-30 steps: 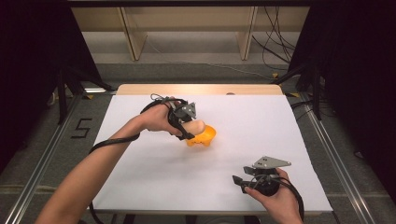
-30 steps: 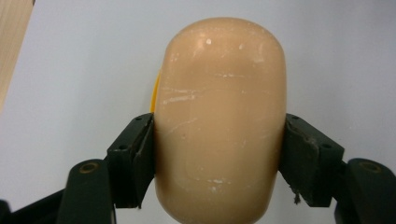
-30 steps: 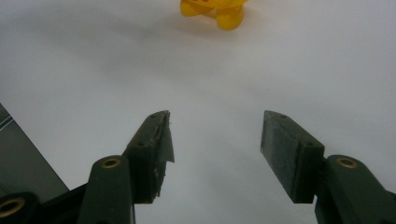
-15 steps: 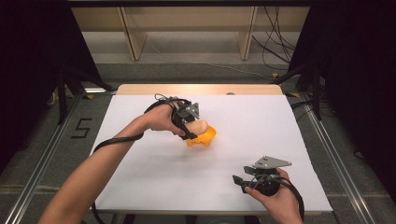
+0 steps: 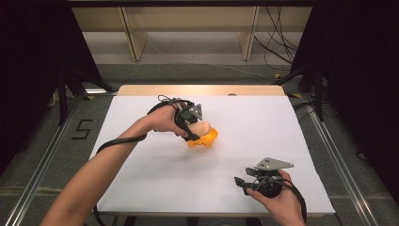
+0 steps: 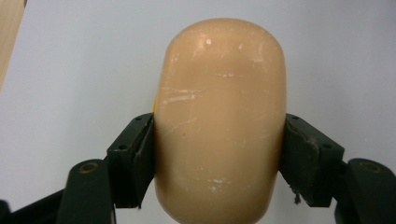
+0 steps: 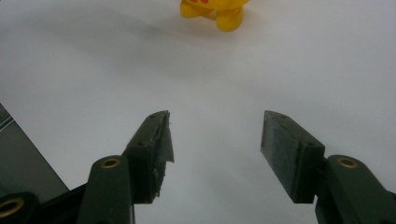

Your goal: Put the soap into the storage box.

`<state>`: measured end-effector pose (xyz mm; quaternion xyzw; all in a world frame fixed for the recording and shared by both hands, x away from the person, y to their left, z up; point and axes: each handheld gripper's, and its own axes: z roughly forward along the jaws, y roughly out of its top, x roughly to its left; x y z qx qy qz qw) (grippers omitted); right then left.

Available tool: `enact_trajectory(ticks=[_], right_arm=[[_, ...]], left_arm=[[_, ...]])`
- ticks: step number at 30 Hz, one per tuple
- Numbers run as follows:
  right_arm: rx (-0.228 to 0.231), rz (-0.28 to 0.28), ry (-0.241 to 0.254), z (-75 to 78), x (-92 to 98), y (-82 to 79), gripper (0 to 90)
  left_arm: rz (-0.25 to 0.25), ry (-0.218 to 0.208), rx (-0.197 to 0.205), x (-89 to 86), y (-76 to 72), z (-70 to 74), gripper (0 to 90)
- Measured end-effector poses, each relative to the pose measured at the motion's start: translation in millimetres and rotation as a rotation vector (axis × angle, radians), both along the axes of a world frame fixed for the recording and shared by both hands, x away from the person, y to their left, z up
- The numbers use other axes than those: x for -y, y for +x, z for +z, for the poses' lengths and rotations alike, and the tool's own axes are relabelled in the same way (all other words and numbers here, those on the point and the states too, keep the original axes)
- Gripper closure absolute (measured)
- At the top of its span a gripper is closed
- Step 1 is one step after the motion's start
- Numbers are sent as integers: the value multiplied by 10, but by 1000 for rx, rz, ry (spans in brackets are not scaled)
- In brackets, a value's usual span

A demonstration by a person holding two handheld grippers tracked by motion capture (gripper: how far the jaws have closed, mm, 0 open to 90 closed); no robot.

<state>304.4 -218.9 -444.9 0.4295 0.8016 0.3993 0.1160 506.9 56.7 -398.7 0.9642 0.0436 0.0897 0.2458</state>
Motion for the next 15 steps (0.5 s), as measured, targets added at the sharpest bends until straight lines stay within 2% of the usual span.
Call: enact_trajectory(ticks=[10,14,15], right_arm=[[-5,-1,2,3,-5,-5,430],[14,5,-13,5,8,6,430],[15,5,-13,5,7,6,430]], left_arm=[[3,20,-11,46,30,-73,322],[7,24,-19,56,38,-85,321],[9,30,-32,62,44,-97,322]])
